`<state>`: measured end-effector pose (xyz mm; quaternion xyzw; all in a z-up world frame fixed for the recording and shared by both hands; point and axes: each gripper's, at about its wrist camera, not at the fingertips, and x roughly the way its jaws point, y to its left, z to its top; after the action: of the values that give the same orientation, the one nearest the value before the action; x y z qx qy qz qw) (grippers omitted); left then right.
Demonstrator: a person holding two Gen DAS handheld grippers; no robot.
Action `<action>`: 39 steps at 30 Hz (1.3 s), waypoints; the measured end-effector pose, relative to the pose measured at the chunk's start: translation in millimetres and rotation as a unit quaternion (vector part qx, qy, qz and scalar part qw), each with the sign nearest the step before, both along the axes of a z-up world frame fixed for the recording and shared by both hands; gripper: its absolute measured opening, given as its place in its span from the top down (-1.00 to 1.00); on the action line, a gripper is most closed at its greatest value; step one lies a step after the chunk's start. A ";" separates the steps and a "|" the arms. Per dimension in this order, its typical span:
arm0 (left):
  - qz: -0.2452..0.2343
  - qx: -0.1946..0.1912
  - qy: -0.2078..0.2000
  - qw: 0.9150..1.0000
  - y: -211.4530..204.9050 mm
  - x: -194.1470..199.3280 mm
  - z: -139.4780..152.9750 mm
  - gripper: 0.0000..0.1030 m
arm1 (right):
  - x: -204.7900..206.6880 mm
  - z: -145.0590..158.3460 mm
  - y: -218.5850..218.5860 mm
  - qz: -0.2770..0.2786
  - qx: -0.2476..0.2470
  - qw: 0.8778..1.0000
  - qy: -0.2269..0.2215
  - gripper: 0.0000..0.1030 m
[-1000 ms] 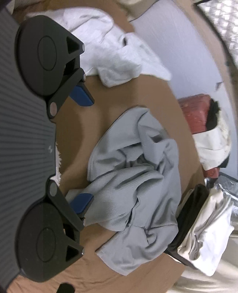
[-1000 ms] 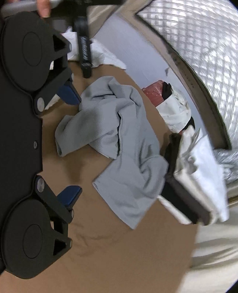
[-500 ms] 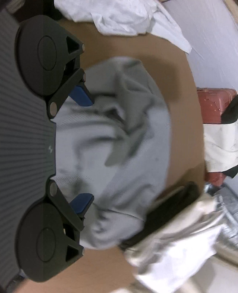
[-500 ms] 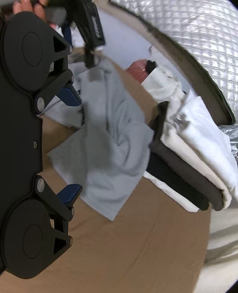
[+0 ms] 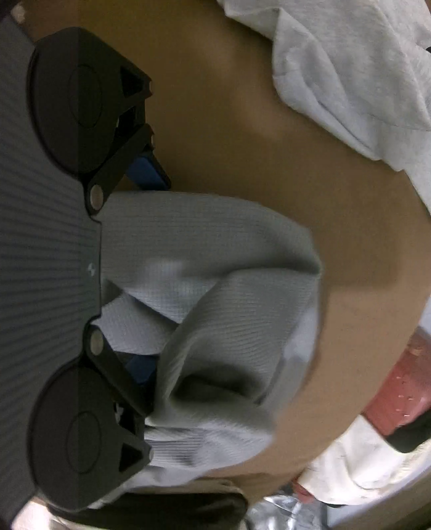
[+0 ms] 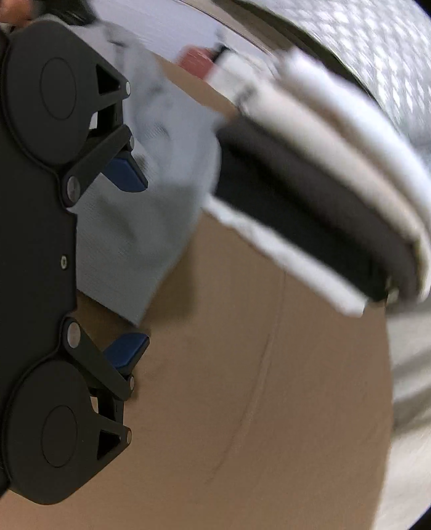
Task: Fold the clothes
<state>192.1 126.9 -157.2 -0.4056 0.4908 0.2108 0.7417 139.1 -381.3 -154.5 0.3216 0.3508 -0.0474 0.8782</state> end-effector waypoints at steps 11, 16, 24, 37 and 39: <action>-0.084 -0.300 -0.100 0.945 -20.8 22.2 -41.1 -0.61 | 56.0 -15.0 74.5 0.082 0.094 0.992 0.008 0.66; -0.148 -0.448 -0.051 0.880 -60.8 32.9 -72.4 -0.57 | 47.2 -11.2 109.6 0.156 0.157 0.975 0.009 0.68; -0.284 -0.403 -0.070 0.867 -112.9 38.8 -27.5 -0.57 | 3.6 17.1 96.6 0.160 0.190 0.968 -0.031 0.68; -0.470 -0.308 -0.059 0.825 -238.8 -2.0 51.2 -0.55 | -129.7 64.1 48.3 0.180 0.072 0.977 -0.089 0.76; -0.502 -0.296 -0.072 0.809 -257.4 -14.3 63.3 -0.55 | -145.8 59.4 43.1 0.181 0.060 0.979 -0.071 0.76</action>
<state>177.8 -130.6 -94.0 -0.3164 0.6099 -0.3762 0.6215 -6.6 -338.2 -95.1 0.3071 0.3425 0.1563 0.8741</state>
